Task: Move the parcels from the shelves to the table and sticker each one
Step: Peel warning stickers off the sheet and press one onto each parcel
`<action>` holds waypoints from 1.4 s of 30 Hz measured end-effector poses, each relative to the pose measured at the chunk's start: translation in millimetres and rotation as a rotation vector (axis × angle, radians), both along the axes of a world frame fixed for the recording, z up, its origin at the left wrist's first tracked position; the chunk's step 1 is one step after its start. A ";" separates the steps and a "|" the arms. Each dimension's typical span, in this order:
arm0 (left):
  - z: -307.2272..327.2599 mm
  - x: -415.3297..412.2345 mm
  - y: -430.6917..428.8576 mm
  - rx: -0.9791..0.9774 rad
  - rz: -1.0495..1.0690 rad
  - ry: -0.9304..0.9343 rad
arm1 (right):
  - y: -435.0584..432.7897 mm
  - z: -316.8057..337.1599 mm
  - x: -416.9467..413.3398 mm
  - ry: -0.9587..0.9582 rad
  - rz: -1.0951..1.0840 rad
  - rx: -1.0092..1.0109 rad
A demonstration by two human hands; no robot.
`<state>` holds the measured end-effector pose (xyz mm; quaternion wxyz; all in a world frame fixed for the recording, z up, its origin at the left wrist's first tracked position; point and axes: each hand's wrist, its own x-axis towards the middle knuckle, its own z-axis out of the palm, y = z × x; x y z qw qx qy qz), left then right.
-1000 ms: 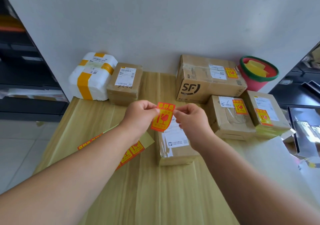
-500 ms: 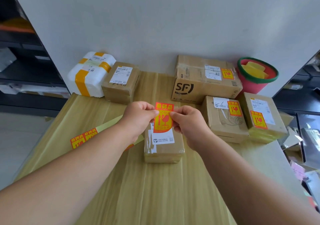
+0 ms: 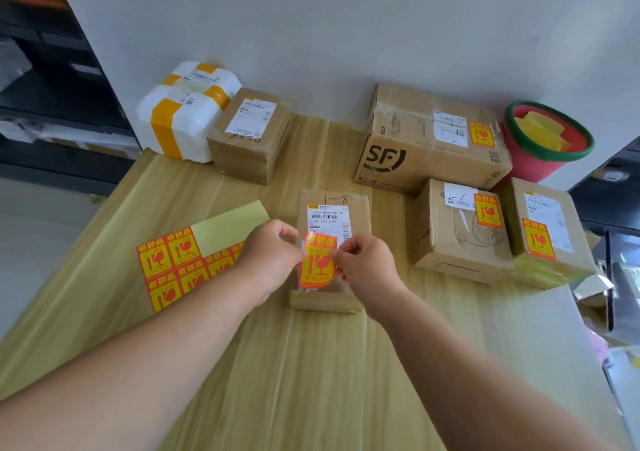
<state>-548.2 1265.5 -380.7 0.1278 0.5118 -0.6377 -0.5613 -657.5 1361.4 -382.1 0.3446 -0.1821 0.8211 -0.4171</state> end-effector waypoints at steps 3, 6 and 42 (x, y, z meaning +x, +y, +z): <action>-9.1 0.8 -2.3 0.007 0.007 -0.012 | -3.7 -9.5 3.9 0.035 0.027 0.034; -16.4 1.7 -5.9 -0.003 0.003 -0.041 | -6.9 -13.5 6.5 0.092 0.068 0.061; -34.7 0.1 -16.8 -0.098 -0.053 -0.157 | -16.4 -21.1 8.0 0.186 0.138 0.112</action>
